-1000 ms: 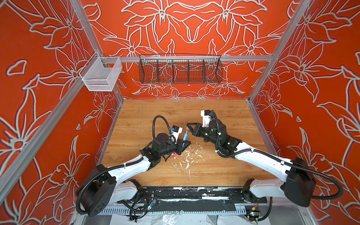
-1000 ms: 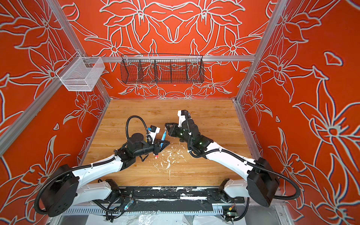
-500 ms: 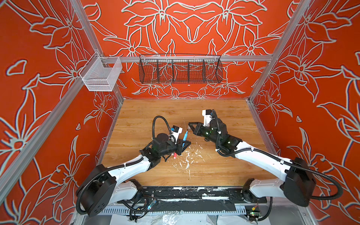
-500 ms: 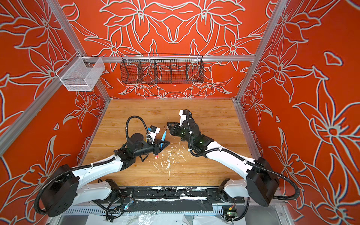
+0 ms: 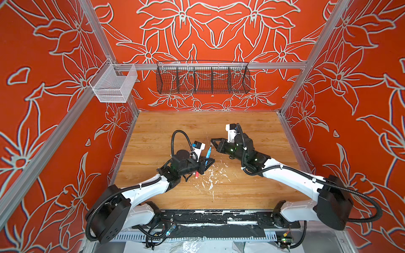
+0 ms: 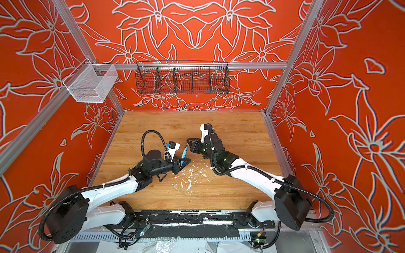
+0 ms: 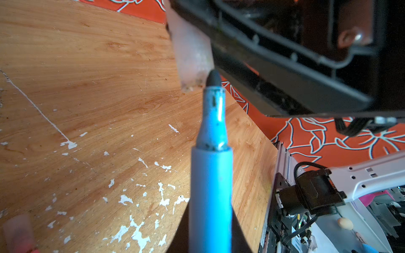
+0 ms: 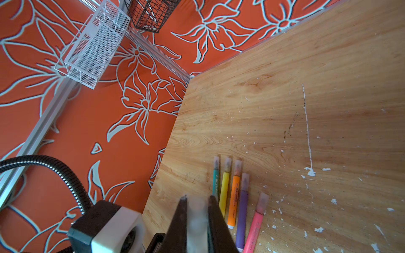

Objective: Insert the pens into the pen caps
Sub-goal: 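Align the clear cap over the blue marker tip with the right gripper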

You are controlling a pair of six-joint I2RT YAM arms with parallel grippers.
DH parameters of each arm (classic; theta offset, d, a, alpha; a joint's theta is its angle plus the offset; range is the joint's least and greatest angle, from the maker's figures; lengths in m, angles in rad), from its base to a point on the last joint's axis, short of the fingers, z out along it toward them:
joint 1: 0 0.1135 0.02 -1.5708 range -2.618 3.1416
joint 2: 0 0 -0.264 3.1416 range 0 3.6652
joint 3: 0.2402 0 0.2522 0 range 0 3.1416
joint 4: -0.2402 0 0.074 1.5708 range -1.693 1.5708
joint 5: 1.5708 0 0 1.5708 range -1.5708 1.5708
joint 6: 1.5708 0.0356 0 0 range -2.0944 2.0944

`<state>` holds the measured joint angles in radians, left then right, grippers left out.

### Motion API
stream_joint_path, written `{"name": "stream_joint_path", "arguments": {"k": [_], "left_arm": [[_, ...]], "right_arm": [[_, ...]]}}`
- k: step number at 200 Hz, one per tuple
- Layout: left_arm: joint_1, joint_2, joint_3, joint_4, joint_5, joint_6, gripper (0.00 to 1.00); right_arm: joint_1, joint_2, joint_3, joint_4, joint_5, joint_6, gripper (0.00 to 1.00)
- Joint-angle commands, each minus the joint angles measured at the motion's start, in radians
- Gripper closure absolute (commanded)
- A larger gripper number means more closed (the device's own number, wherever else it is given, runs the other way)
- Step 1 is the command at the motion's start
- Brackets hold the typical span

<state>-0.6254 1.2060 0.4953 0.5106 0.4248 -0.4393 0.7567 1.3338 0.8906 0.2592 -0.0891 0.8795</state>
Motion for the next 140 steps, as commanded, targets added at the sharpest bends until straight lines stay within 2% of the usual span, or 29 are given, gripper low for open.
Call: {"name": "stream_joint_path", "arguments": {"k": [1,140], "left_arm": [[0.004,-0.011,0.004,0.032,0.015,0.005,1.0],[0.004,-0.004,0.005,0.034,0.022,0.004,1.0]], "right_arm": [[-0.004,-0.015,0.013,0.013,0.0,-0.003,1.0],[-0.028,-0.015,0.021,0.052,-0.054,0.022,1.0]]}}
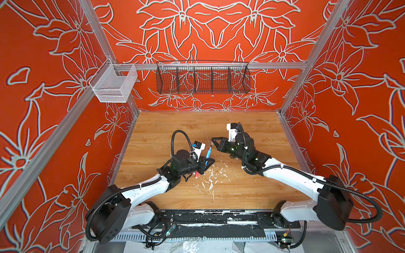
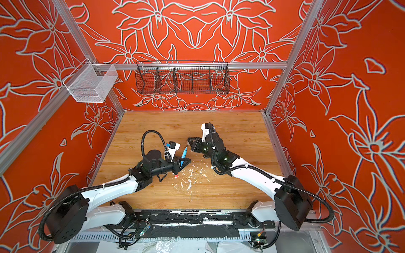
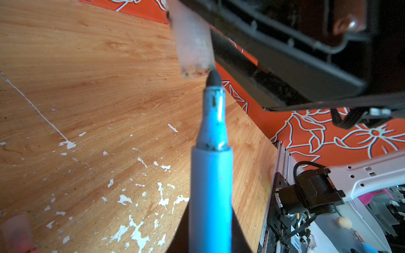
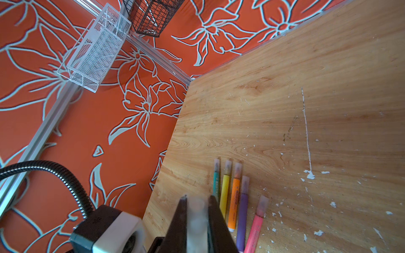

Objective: Insert the pens into the pen caps
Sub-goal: 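Align the clear cap over the blue marker tip with the right gripper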

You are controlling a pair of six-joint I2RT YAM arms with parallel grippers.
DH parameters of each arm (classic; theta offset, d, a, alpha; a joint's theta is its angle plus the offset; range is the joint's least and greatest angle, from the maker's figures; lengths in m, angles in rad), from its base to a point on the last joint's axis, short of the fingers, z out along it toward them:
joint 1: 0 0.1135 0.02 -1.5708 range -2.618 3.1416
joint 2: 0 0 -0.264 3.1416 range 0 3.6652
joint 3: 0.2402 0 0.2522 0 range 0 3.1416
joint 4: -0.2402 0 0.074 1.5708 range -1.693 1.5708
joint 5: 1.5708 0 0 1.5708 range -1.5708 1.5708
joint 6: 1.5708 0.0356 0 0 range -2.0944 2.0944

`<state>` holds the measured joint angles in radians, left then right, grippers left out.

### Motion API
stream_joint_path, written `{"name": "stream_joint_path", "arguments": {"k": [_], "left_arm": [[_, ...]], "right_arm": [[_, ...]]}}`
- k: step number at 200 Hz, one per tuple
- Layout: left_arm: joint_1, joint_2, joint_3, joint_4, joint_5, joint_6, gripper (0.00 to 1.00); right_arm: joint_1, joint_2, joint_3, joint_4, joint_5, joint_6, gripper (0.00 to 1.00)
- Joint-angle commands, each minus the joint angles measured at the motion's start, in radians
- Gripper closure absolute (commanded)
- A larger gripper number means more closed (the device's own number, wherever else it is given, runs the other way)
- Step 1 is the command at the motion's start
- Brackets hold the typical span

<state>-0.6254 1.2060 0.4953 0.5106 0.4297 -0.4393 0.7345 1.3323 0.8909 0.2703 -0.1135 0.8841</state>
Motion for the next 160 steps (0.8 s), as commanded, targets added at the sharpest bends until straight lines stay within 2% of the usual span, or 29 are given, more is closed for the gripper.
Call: {"name": "stream_joint_path", "arguments": {"k": [1,63,116,160], "left_arm": [[0.004,-0.004,0.006,0.033,0.017,0.004,1.0],[0.004,-0.006,0.006,0.031,0.007,0.002,1.0],[0.004,0.004,0.011,0.026,-0.003,-0.009,1.0],[0.006,-0.011,0.006,0.021,-0.01,-0.014,1.0]], "right_arm": [[-0.006,-0.013,0.02,0.041,-0.03,0.017,1.0],[-0.004,-0.012,0.018,0.045,-0.047,0.017,1.0],[0.0,0.013,-0.01,0.124,-0.094,0.026,1.0],[0.006,0.026,-0.029,0.147,-0.085,0.028,1.0]]}}
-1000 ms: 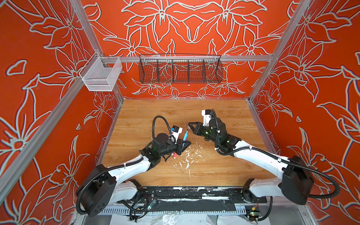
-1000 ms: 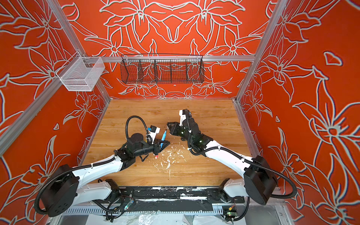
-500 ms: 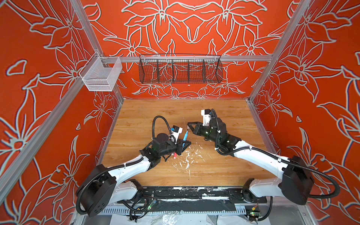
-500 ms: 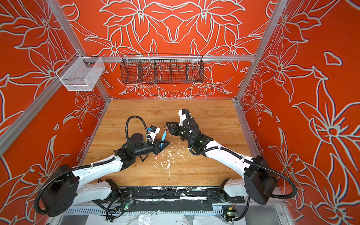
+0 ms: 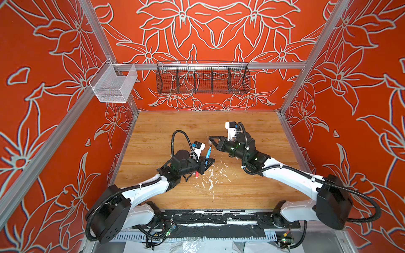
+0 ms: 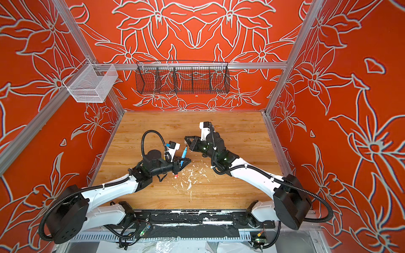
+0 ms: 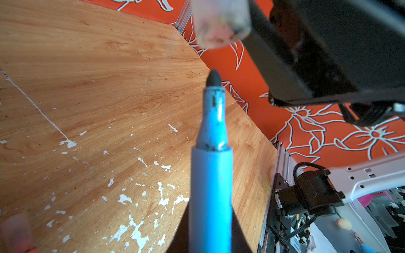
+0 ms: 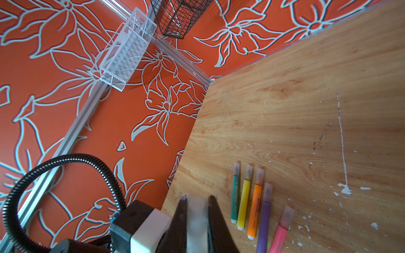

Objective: Insert the pens into the pen caps
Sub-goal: 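Align the clear cap over the blue marker tip with the right gripper, then push the clear cap down onto the blue marker tip with the right gripper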

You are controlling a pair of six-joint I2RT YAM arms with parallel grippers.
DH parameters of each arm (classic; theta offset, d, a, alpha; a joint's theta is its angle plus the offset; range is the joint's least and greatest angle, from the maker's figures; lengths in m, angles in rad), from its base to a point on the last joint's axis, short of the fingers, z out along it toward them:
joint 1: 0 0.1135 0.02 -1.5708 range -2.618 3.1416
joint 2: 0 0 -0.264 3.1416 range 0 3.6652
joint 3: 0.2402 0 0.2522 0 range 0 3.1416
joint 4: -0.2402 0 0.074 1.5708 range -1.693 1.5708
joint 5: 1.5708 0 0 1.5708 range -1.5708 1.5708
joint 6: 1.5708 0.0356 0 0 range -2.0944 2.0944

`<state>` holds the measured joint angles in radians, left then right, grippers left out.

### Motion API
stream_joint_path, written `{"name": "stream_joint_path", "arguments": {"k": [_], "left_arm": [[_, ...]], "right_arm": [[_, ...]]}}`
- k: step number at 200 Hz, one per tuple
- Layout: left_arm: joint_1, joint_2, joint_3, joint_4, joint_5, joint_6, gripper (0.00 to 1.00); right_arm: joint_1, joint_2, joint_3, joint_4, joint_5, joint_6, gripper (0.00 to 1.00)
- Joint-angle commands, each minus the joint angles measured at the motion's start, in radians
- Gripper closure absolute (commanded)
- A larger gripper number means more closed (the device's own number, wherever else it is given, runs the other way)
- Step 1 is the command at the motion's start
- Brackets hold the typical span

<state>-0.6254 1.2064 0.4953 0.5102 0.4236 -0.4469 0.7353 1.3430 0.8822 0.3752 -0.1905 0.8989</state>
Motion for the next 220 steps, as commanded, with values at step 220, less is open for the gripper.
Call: {"name": "stream_joint_path", "arguments": {"k": [220], "left_arm": [[0.021,-0.034,-0.006,0.021,-0.029,-0.033,1.0]], "right_arm": [[0.019,-0.007,-0.066,0.077,0.031,-0.01,1.0]]}}
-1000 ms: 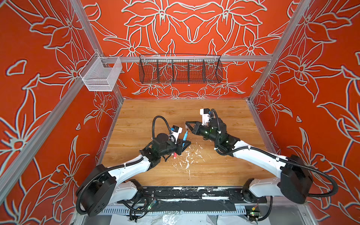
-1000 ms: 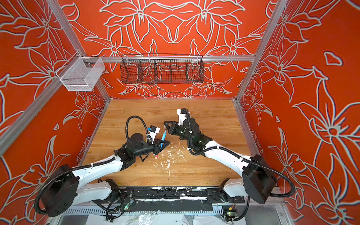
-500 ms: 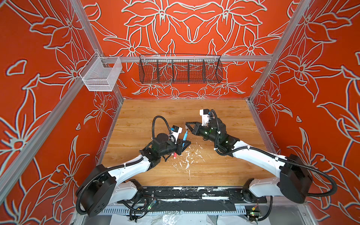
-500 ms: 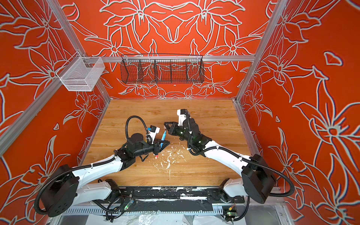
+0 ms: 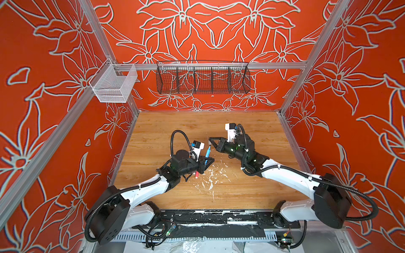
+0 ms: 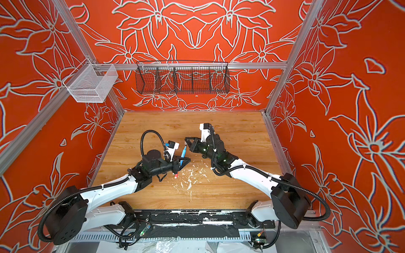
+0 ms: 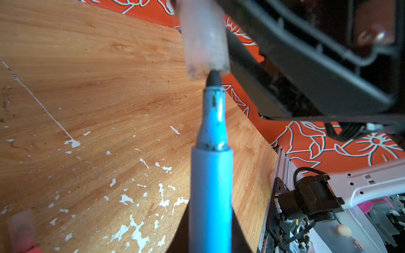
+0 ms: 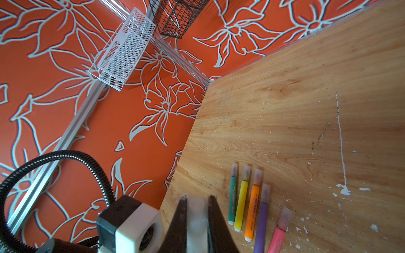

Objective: Insert the pens into the pen caps
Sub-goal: 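Push the clear cap down onto the blue marker tip with the right gripper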

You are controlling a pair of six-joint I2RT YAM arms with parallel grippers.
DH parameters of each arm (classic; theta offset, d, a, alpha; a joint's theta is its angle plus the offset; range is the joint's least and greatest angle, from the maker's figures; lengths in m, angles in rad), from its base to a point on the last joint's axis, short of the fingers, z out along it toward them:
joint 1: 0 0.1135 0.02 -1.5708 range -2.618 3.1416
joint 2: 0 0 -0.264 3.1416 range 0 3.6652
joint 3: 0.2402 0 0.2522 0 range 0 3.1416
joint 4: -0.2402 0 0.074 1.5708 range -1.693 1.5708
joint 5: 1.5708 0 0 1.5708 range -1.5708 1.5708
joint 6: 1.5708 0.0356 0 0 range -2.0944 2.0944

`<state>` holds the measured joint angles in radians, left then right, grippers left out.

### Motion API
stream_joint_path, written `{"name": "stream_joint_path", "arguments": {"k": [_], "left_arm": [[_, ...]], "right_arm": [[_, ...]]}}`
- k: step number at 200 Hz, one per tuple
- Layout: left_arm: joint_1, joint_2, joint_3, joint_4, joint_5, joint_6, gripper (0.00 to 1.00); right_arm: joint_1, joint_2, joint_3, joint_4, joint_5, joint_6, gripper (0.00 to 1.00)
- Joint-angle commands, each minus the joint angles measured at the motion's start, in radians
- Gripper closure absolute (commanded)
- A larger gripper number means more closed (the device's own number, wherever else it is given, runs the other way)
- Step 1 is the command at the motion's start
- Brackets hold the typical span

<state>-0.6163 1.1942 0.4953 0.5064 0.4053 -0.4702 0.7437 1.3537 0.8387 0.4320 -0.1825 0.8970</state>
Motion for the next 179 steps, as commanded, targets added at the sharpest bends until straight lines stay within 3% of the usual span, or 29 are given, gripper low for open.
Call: {"name": "stream_joint_path", "arguments": {"k": [1,55,108,167,179], "left_arm": [[0.012,-0.022,-0.006,0.025,-0.011,-0.01,1.0],[0.018,-0.013,-0.002,0.038,0.014,-0.031,1.0],[0.078,-0.011,0.02,0.144,0.096,-0.219,1.0],[0.084,-0.139,0.057,-0.001,0.041,-0.166,1.0],[0.084,-0.143,0.044,0.002,0.036,-0.146,1.0]], "right_arm": [[0.011,-0.018,-0.022,0.02,0.024,-0.008,1.0],[0.034,0.003,-0.033,0.07,0.002,0.0,1.0],[0.125,-0.045,-0.129,0.198,0.058,0.029,1.0],[0.176,-0.069,-0.119,0.133,0.089,0.019,1.0],[0.177,-0.083,-0.125,0.112,0.103,0.013,0.92]]}}
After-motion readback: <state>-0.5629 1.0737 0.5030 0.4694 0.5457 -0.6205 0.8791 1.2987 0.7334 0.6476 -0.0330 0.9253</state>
